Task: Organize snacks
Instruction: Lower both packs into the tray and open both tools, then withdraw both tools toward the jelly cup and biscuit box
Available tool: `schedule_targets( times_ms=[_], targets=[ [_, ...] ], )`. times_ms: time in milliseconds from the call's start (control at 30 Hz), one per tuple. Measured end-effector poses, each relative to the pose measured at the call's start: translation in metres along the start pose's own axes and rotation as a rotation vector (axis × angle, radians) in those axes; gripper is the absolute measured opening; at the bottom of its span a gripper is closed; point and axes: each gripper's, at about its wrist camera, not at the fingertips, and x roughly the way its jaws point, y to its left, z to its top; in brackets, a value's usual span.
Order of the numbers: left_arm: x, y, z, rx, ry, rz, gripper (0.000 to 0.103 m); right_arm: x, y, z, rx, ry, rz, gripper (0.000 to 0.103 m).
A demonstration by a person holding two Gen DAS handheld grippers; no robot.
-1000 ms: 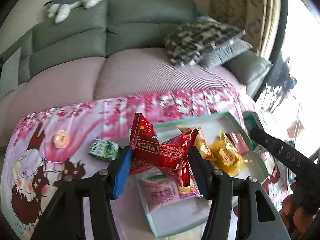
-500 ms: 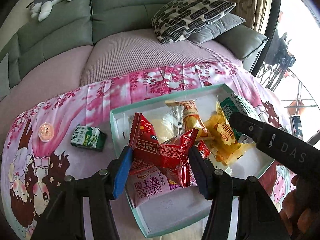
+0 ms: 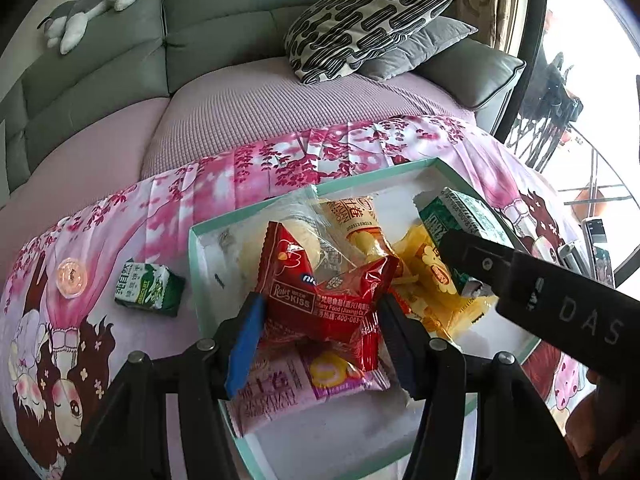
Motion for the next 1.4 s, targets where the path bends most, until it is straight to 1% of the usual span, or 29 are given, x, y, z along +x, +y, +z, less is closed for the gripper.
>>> schedule_targets(
  times_ms=[200, 333, 400, 433, 467, 733, 900, 1000, 1233, 1400],
  targets=[
    [0.004, -0.001, 0.001, 0.012, -0.004, 0.011, 0.062, 0.000, 0.000, 0.001, 0.005, -0.003, -0.002, 0.054],
    [0.003, -0.003, 0.002, 0.020, -0.005, 0.021, 0.065, 0.001, 0.000, 0.001, 0.005, -0.001, -0.009, 0.054],
    [0.001, -0.004, 0.002, 0.024, -0.007, 0.021, 0.077, 0.000, 0.000, 0.001, 0.007, -0.001, -0.013, 0.055],
    [0.000, -0.004, 0.002, 0.027, -0.010, 0.021, 0.085, 0.001, 0.000, 0.001, 0.007, 0.001, -0.015, 0.055],
    [-0.001, -0.005, 0.003, 0.030, -0.013, 0.021, 0.086, 0.001, 0.000, 0.001, 0.006, 0.002, -0.015, 0.055],
    [-0.012, -0.002, 0.005, 0.033, -0.031, 0.033, 0.088, -0.001, 0.002, 0.002, 0.007, -0.010, -0.007, 0.057],
    [-0.020, 0.003, 0.006, 0.024, -0.042, 0.039, 0.088, -0.005, 0.002, 0.004, 0.012, -0.026, 0.000, 0.062],
    [-0.025, 0.007, 0.007, 0.016, -0.050, 0.045, 0.088, -0.010, 0.004, 0.005, 0.008, -0.041, 0.005, 0.062],
    [-0.031, 0.022, 0.009, -0.038, -0.056, 0.071, 0.088, -0.019, 0.006, 0.007, 0.005, -0.069, 0.008, 0.062],
    [-0.037, 0.042, 0.009, -0.110, -0.066, 0.098, 0.088, -0.017, 0.004, 0.007, 0.010, -0.062, 0.001, 0.062]
  ],
)
